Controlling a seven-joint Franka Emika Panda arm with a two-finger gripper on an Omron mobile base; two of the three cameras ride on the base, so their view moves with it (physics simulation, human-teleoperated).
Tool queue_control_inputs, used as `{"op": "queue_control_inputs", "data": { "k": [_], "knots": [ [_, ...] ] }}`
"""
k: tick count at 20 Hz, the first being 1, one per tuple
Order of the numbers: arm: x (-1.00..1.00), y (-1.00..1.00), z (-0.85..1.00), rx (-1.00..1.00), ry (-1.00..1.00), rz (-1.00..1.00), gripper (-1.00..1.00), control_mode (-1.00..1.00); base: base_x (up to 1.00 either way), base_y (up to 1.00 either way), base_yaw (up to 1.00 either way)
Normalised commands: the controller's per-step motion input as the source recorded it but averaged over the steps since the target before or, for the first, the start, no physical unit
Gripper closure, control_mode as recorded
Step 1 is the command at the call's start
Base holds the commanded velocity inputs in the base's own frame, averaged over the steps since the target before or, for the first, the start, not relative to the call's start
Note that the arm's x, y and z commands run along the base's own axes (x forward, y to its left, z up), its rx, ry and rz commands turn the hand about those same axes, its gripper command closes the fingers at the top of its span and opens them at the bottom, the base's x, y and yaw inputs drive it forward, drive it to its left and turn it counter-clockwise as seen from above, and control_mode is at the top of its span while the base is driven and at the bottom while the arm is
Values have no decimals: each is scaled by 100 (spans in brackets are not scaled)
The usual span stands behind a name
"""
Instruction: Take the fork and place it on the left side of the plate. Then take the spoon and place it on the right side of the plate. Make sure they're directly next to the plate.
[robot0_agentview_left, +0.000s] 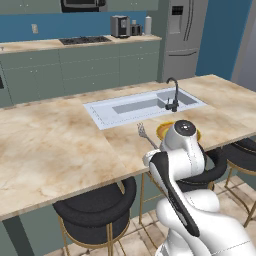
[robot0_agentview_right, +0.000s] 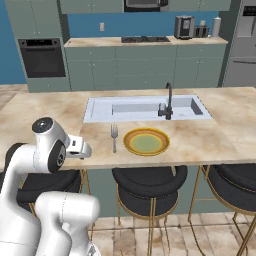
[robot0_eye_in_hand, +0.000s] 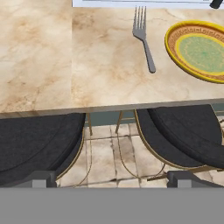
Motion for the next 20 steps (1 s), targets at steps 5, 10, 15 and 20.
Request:
{"op": "queue_control_inputs", "data": {
  "k": [5, 10, 15, 20],
  "knots": [
    [0, 0, 0, 0, 0, 0, -100, 100, -41, 0, 0],
    [0, 0, 0, 0, 0, 0, -100, 100, -100, 10, 4],
    [0, 0, 0, 0, 0, 0, -100, 100, -78, 29, 10],
    [0, 0, 0, 0, 0, 0, -100, 100, -29, 96, 17]
  ]
}}
